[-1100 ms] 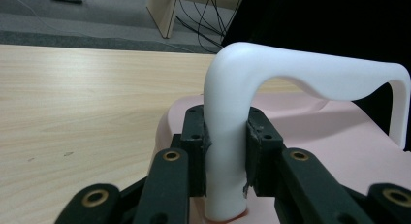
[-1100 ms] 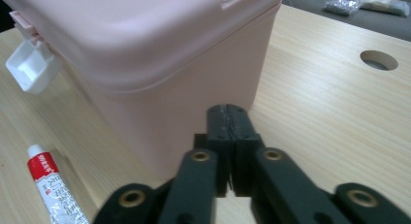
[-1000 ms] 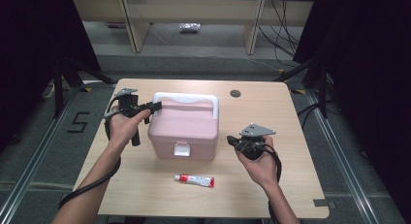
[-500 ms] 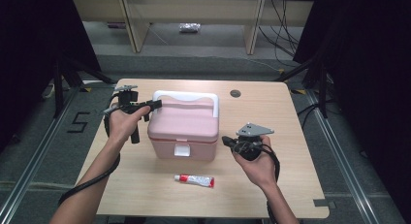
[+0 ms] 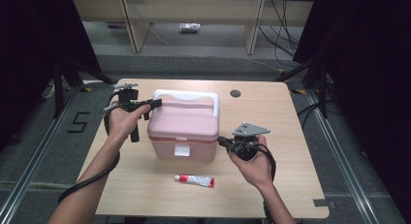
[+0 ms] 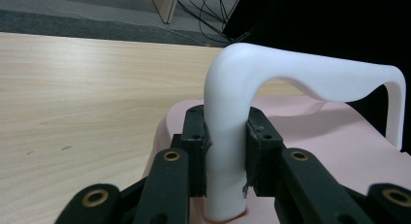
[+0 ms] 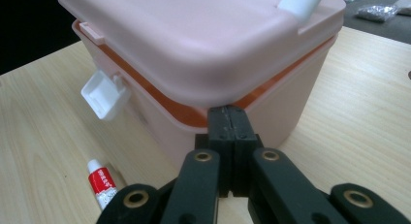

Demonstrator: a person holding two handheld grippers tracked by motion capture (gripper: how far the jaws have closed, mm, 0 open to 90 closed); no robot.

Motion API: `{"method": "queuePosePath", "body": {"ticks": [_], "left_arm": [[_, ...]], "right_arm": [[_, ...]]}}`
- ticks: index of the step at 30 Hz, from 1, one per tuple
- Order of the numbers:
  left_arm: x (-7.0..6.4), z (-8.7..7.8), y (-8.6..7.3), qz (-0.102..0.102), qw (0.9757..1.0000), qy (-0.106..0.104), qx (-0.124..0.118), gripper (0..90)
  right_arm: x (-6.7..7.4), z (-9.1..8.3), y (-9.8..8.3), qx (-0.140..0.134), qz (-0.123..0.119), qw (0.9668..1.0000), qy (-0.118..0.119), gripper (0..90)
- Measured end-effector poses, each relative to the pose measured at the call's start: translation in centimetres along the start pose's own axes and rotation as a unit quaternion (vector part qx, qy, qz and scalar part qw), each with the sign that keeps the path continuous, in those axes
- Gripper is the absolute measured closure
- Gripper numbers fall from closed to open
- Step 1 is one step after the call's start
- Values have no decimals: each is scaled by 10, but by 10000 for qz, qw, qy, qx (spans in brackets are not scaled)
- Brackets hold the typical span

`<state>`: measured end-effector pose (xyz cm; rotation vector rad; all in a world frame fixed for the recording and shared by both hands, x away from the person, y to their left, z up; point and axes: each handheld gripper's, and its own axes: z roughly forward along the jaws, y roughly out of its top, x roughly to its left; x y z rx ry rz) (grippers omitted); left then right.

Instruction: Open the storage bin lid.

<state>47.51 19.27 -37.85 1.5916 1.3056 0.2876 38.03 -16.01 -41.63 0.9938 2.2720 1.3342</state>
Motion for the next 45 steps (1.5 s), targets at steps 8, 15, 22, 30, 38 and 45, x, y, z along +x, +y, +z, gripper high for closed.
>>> {"method": "queuePosePath", "body": {"ticks": [8, 15, 22, 30, 38, 45], "left_arm": [[-3, -8, 1, 363, 9991, 13, -231, 543], [-11, -31, -2, 949, 9937, -1, -597, 547], [-17, -54, -15, 1332, 9870, -337, -840, 724], [-17, -64, -32, 1541, 9826, -337, -981, 858], [-20, -73, -42, 1799, 9751, -338, -1256, 896], [-22, -77, -50, 1922, 9725, -402, -1254, 898]], "right_arm": [[0, 0, 5, -100, -27, 9999, -40, 900], [0, -2, 7, -124, -68, 9999, -71, 900], [0, -3, 10, -167, -52, 9998, -71, 900], [0, -2, 12, -169, -52, 9998, -97, 900], [0, -4, 17, -227, -62, 9996, -127, 900], [-1, -3, 20, -378, -49, 9991, -202, 900]]}}
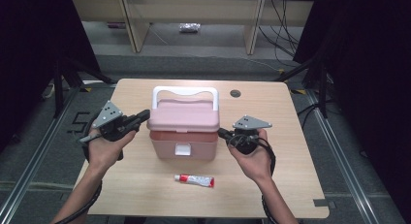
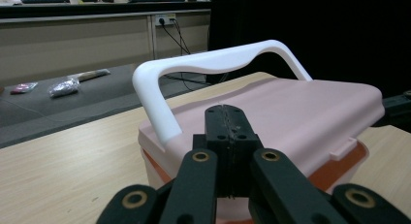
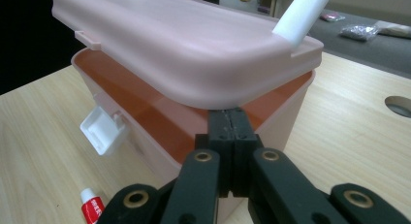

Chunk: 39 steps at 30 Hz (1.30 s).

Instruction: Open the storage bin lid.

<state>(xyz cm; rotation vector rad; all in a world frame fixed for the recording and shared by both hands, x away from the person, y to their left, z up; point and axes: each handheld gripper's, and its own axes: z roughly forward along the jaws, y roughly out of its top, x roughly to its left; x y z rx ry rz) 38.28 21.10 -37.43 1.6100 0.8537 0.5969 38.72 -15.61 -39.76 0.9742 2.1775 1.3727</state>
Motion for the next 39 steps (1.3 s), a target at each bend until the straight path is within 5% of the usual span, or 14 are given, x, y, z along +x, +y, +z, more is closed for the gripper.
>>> {"method": "queuePosePath", "body": {"ticks": [17, 39], "left_arm": [[-27, -11, -9, 236, 9988, -395, -191, 898], [-47, 6, -31, 356, 9962, -789, 39, 897]], "right_arm": [[-3, 1, 13, -121, -4, 9999, -28, 900], [-4, 1, 22, -254, -70, 9994, -224, 900]]}}
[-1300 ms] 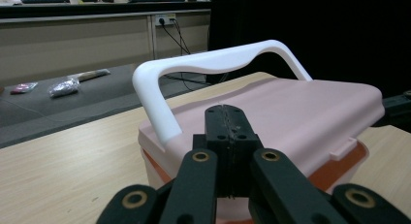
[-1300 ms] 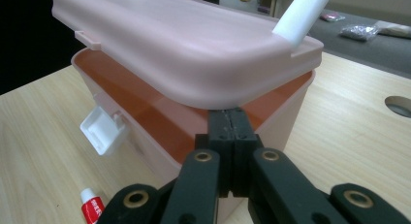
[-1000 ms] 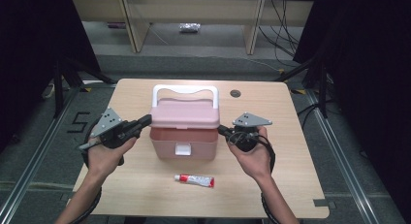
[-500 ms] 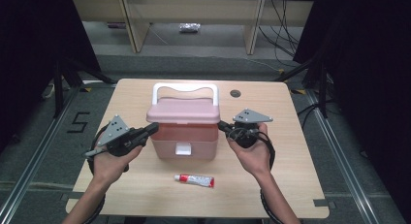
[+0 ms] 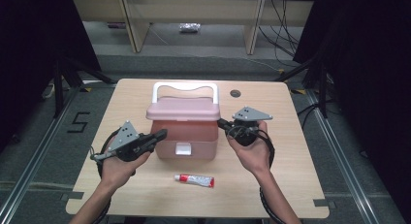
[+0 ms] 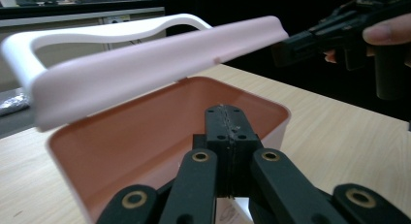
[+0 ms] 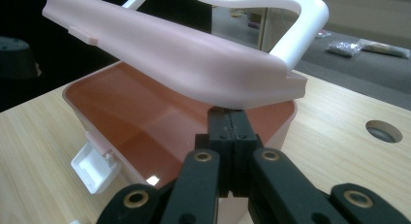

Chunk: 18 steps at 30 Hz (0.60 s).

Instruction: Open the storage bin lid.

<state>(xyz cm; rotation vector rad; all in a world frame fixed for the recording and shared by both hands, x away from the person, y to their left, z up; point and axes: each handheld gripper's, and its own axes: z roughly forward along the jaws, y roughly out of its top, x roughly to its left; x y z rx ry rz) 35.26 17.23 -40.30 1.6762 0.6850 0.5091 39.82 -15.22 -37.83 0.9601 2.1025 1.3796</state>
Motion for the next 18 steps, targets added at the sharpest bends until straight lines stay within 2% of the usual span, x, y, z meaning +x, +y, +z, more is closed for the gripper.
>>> {"method": "queuePosePath", "body": {"ticks": [1, 4, 9, 14, 16, 18], "left_arm": [[-1, 1, -1, 9, 10000, -20, 7, 897], [-2, 5, -5, 7, 10000, -78, 25, 897], [-5, 10, -10, -8, 9998, -167, 57, 897], [-14, 18, -19, 51, 9991, -385, 177, 897], [-16, 22, -22, 51, 9988, -439, 213, 896], [-18, 26, -26, 83, 9986, -473, 234, 896]], "right_arm": [[0, -1, 1, 79, 33, 9999, 83, 900], [0, 1, 1, 22, -23, 9999, 130, 900], [0, 0, 2, 25, 59, 9999, 115, 900], [-1, -1, 4, 32, -41, 10000, 31, 900], [0, -1, 4, 57, 85, 9999, 62, 900], [0, -1, 5, 38, 66, 10000, 48, 900]]}}
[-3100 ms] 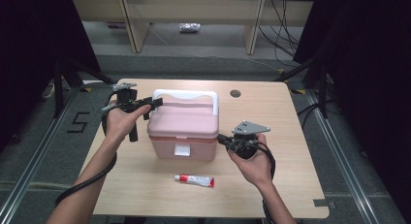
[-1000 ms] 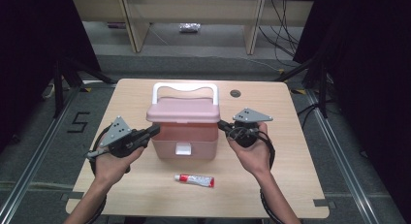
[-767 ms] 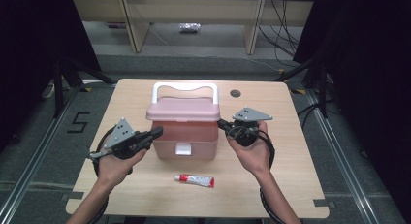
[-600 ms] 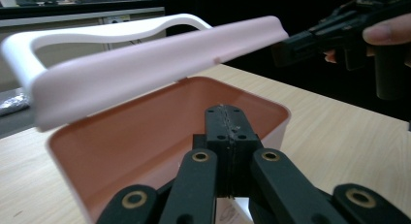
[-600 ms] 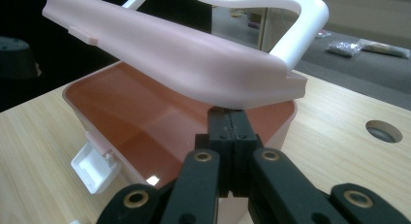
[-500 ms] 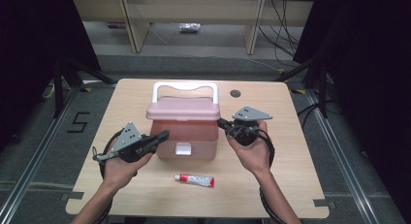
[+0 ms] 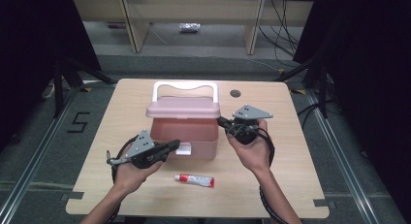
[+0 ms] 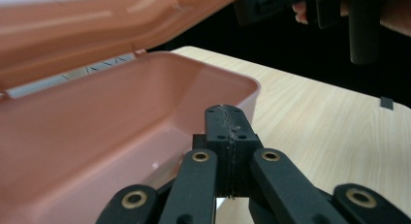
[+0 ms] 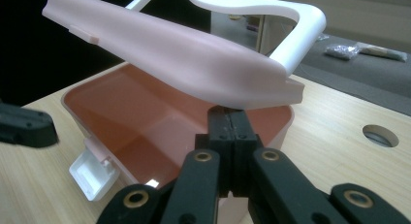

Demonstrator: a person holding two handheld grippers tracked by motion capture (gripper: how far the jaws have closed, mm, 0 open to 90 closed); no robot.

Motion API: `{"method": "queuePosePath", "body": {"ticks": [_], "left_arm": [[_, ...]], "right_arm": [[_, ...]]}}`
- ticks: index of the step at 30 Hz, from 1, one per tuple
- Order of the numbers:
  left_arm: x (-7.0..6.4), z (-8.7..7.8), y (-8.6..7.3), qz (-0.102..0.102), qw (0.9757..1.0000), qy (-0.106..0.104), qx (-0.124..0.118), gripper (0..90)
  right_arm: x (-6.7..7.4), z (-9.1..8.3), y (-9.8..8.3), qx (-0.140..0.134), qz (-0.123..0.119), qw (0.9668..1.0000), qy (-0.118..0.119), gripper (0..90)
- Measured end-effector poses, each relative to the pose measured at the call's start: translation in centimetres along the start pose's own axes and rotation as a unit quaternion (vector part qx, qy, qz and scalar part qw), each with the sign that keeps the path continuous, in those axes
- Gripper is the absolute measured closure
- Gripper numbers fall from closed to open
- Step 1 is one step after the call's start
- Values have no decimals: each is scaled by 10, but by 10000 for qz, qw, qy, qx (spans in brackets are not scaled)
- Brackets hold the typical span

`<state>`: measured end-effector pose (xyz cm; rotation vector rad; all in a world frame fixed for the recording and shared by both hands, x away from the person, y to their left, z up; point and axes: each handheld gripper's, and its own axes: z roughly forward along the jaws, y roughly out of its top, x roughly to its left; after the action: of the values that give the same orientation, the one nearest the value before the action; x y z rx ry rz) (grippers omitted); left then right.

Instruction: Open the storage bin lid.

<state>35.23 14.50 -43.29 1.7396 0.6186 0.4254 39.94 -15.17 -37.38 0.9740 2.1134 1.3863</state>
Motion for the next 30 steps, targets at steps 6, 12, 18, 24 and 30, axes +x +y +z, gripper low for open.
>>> {"method": "queuePosePath", "body": {"ticks": [6, 12, 18, 24, 30], "left_arm": [[-3, 10, -8, 173, 9998, -15, 121, 896], [-4, 18, -15, 350, 9991, -14, 221, 896], [-2, 23, -22, 429, 9986, 32, 307, 896], [0, 25, -26, 409, 9987, 41, 287, 896], [0, 24, -26, 404, 9987, 57, 317, 897]], "right_arm": [[-1, 1, 1, -56, -99, 9999, -32, 900], [0, 1, 3, -33, -49, 10000, 28, 900], [1, 1, 4, -62, 16, 10000, 16, 900], [0, 0, 6, -49, -63, 10000, 0, 900], [0, 2, 8, -152, -23, 9998, -83, 900]]}}
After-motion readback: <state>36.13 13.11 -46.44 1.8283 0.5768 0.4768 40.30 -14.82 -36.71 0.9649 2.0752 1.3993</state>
